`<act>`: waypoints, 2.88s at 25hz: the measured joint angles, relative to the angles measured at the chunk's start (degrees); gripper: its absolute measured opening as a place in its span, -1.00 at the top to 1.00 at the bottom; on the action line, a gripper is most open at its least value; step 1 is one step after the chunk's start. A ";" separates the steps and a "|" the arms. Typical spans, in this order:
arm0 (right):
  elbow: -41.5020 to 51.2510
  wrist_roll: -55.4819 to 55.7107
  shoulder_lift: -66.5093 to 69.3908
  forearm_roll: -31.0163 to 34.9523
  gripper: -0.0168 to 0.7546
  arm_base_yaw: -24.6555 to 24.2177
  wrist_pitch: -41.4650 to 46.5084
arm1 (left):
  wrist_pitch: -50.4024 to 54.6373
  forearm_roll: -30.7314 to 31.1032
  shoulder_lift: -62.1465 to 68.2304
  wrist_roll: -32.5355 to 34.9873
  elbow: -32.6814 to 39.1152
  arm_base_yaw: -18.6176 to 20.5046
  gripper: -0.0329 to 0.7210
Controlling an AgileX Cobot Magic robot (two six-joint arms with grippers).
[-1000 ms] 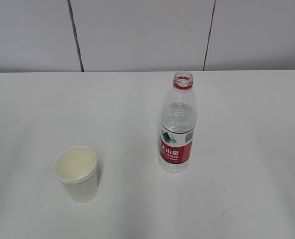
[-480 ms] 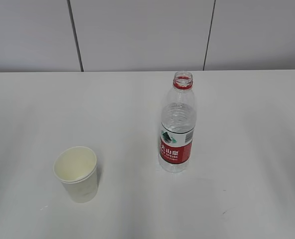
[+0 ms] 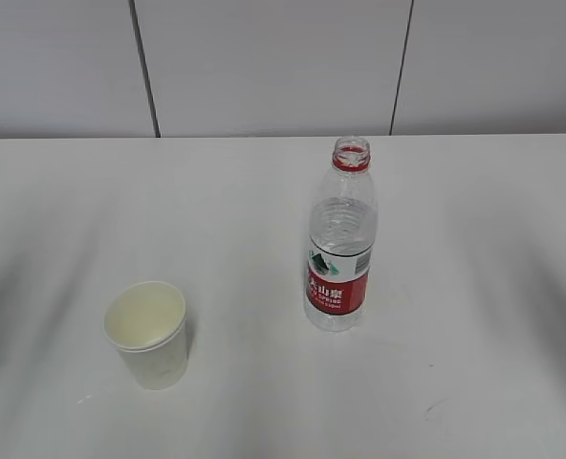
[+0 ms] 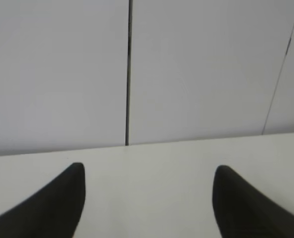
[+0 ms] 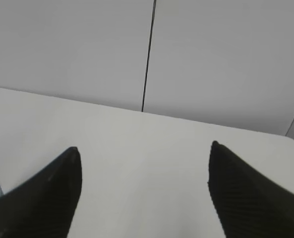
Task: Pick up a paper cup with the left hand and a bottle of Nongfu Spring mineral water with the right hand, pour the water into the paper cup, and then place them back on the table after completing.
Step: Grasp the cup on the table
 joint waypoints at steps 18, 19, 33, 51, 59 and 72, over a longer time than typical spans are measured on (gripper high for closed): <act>-0.59 23.82 33.52 -35.17 -0.57 0.00 -30.45 | -39.98 7.31 26.98 -7.55 15.47 -1.54 -0.36; -0.61 23.82 34.84 -35.92 -0.57 0.00 -31.80 | -41.18 9.23 28.41 -7.55 15.79 -1.54 -0.36; -0.73 21.09 49.17 -40.13 -0.57 0.00 -44.12 | -49.56 27.29 49.32 -9.15 19.11 -1.54 -0.34; -1.08 20.48 53.43 -40.57 -0.57 0.04 -54.53 | -50.15 35.25 58.57 -8.67 16.75 -1.54 -0.34; -1.08 20.48 54.34 -41.25 -0.57 0.04 -56.32 | -50.15 39.76 65.64 -8.61 10.38 -1.54 -0.48; -1.08 20.38 56.52 -41.41 -0.56 0.04 -57.80 | -50.14 41.90 65.99 -9.16 4.53 -1.54 -0.50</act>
